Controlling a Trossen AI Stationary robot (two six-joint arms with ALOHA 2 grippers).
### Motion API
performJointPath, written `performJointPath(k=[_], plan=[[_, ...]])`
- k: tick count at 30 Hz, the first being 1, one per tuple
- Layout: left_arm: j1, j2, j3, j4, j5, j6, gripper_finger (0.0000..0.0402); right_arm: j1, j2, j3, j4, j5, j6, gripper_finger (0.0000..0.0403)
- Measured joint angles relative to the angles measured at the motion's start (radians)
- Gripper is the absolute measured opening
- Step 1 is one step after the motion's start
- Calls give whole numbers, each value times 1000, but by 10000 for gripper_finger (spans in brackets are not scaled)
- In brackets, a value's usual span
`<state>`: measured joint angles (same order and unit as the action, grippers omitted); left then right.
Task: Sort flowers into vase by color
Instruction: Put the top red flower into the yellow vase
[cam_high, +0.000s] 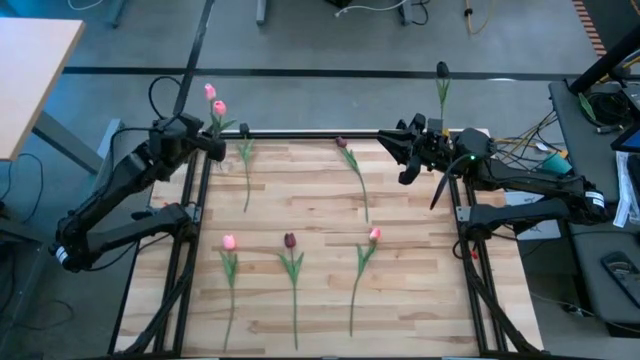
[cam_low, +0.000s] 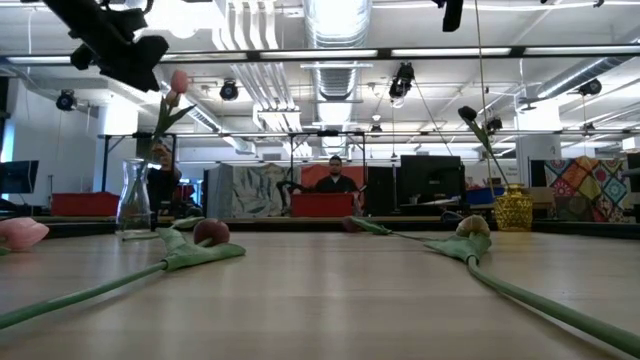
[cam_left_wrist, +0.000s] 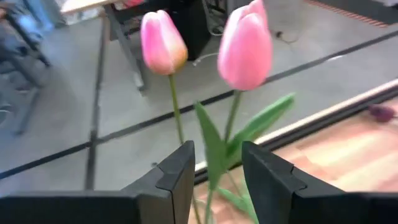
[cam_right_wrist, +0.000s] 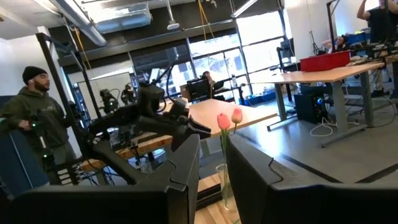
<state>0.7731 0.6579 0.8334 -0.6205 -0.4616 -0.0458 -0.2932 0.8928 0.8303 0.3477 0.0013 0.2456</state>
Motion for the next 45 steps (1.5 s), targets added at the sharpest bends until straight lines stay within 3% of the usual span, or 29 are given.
performJointPath(k=[3,8,12,17,21,27,33,42,45], plan=[[0,-6,44,-79,92,-46,113,0,0,0,0,0,-9,70],[-39,-21,97,-157,341,-103,90,0,0,0,-1,0,-13,70],[-143,-22,98,-166,373,-176,69,0,0,0,-7,0,-15,70],[-351,19,51,-161,268,-308,53,0,0,0,-9,0,-21,70],[-557,67,-24,-52,151,-417,44,0,0,0,-13,0,-22,70],[-774,177,-141,48,0,-702,36,0,0,0,-44,-1,-22,70],[-819,263,-198,65,-43,-880,35,0,0,0,-213,-1,-46,70],[-801,328,-172,70,-38,-914,35,1,35,0,-641,-3,-37,64],[-797,352,-162,72,-37,-921,35,0,75,0,-706,-4,-19,55]])
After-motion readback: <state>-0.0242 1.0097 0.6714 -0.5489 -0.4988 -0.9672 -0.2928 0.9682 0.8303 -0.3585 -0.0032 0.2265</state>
